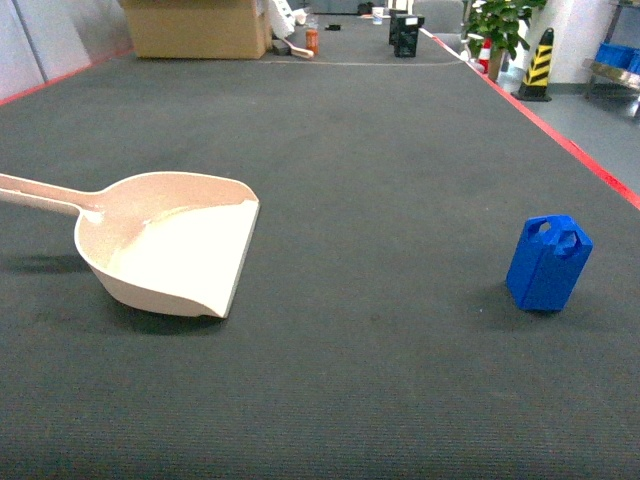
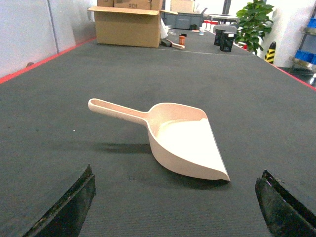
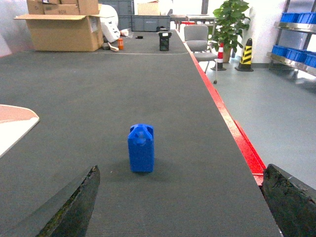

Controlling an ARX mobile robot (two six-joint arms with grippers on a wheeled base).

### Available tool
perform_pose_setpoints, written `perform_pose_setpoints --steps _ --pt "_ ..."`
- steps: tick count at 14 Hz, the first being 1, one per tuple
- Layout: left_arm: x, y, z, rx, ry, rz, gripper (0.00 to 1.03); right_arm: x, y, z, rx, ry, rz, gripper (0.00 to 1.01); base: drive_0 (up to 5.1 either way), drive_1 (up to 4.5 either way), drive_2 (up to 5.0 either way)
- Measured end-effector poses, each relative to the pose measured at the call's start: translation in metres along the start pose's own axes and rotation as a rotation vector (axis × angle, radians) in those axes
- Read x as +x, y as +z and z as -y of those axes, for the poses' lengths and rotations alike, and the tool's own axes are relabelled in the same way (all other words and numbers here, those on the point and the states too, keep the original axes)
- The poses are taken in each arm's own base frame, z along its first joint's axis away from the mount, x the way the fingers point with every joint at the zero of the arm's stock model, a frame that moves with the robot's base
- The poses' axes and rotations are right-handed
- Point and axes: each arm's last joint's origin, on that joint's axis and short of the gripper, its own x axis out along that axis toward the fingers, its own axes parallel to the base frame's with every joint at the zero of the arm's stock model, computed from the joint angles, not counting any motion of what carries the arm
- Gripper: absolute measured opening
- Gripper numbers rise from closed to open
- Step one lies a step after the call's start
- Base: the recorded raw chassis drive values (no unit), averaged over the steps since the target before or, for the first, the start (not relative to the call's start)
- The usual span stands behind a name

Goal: Place part in tray to right shelf

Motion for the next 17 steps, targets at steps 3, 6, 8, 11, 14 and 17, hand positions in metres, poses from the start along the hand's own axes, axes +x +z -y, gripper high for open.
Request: perform_pose_setpoints --steps 3,6,8,11,14,17 --pt "0.0 0.0 0.0 0.0 0.0 0.0 0.98 0.0 0.0 0.0 0.0 0.0 0.0 0.98 0.0 0.0 0.0" --pt "0.0 0.0 0.0 0.0 0.0 0.0 0.98 0.0 0.0 0.0 0.0 0.0 0.0 0.98 0.0 0.0 0.0" --pt "0.0 0.0 0.0 0.0 0.0 0.0 0.98 0.0 0.0 0.0 0.0 0.0 0.0 0.98 0.0 0.0 0.0" --pt "0.0 0.0 0.0 0.0 0.0 0.0 0.98 0.0 0.0 0.0 0.0 0.0 0.0 0.98 0.0 0.0 0.0" --pt "0.0 0.0 0.0 0.0 0.0 0.0 0.98 0.0 0.0 0.0 0.0 0.0 0.0 0.98 0.0 0.0 0.0" --pt "0.0 0.0 0.0 0.0 0.0 0.0 0.98 0.0 0.0 0.0 0.0 0.0 0.0 0.98 0.0 0.0 0.0"
